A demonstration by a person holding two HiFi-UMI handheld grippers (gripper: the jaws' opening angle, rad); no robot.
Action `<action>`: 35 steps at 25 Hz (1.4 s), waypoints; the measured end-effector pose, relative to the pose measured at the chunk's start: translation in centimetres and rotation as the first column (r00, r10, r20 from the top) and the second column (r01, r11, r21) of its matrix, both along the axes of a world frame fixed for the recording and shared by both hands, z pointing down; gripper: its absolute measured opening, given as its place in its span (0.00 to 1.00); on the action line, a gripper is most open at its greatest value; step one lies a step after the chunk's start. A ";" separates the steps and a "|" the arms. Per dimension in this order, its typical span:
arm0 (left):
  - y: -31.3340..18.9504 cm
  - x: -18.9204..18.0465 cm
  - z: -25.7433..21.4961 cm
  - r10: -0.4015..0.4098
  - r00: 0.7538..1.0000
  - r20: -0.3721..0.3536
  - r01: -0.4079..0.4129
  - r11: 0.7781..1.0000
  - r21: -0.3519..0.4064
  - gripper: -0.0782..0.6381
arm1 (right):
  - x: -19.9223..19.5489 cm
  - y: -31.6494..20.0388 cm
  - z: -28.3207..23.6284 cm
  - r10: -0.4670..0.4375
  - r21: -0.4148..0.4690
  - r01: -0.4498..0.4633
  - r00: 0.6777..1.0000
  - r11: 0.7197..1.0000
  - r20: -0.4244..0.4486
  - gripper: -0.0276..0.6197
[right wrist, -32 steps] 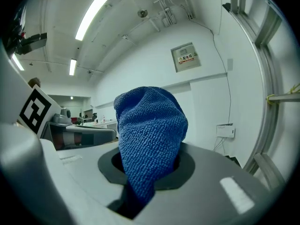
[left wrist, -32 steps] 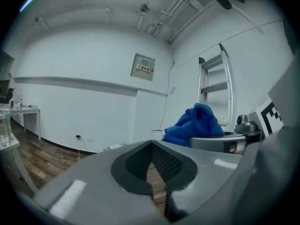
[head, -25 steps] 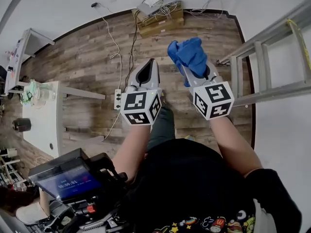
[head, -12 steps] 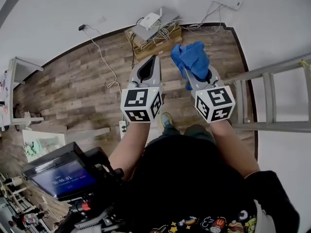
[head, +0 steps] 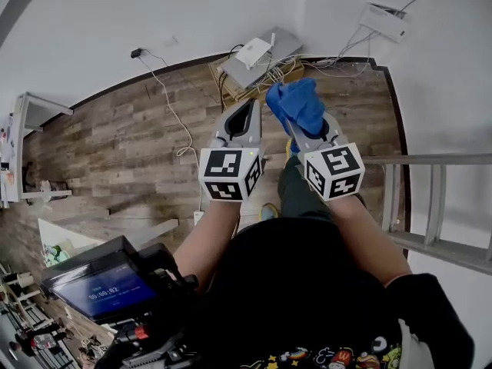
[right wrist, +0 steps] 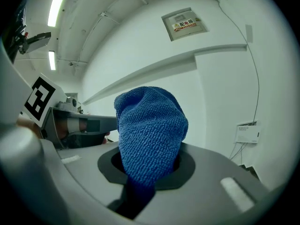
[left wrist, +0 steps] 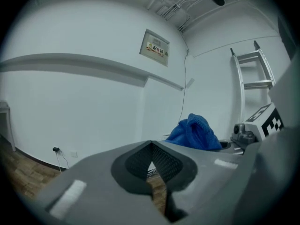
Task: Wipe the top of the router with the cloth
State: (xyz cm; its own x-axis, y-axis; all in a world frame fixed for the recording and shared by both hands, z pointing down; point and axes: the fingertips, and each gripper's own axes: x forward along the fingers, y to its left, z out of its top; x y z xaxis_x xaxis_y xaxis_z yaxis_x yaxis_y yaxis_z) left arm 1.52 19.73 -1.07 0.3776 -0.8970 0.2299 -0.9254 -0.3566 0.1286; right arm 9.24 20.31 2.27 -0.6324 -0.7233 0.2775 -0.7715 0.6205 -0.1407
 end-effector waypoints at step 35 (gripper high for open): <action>-40.6 -13.0 29.0 -0.208 0.977 0.050 0.213 0.925 -0.315 0.11 | -12.2 -42.5 30.2 -0.133 -0.308 0.101 0.988 0.946 -0.084 0.20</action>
